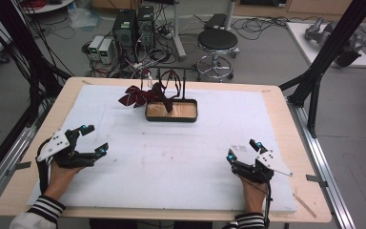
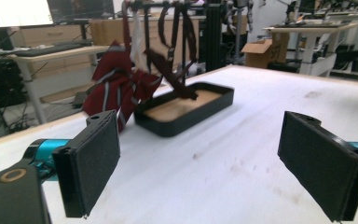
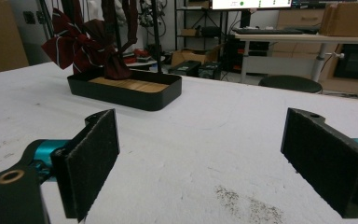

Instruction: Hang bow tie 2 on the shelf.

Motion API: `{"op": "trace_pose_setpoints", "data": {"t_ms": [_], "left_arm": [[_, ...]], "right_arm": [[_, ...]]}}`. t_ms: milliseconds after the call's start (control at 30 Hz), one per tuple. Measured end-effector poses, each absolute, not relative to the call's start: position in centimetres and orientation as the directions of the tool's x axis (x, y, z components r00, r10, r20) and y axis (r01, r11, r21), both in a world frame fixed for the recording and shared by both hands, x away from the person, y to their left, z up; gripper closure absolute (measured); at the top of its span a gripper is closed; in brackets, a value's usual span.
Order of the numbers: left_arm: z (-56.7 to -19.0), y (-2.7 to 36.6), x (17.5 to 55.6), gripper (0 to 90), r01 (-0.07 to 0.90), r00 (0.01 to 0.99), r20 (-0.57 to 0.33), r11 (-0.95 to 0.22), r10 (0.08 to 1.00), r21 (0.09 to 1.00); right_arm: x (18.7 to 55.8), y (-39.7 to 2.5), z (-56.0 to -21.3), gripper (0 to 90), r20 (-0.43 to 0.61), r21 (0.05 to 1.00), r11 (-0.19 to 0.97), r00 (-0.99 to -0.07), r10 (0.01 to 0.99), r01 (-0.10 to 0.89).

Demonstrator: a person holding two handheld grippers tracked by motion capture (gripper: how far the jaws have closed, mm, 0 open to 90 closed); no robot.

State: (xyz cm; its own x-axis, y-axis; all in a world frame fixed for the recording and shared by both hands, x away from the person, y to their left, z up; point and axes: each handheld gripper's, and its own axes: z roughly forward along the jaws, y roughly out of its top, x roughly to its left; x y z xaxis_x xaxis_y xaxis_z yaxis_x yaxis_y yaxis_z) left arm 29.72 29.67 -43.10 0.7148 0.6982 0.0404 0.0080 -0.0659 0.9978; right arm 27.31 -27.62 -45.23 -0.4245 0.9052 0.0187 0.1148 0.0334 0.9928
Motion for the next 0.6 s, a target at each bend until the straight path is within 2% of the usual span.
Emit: {"op": "trace_pose_setpoints", "data": {"t_ms": [300, 600], "left_arm": [[-45.3, 30.6, 28.4, 13.3, -0.001, 0.704, 0.020, -0.028, 0.709, 1.000], [-45.5, 31.1, 28.2, 13.4, -0.018, 0.697, -0.004, 0.022, 0.717, 1.000]], "right_arm": [[27.2, -27.6, -45.2, 10.7, 0.030, 0.993, 0.022, -0.421, 0.907, 0.116], [27.2, -27.7, -45.3, 10.6, 0.021, 0.995, 0.024, -0.424, 0.905, 0.102]]}}
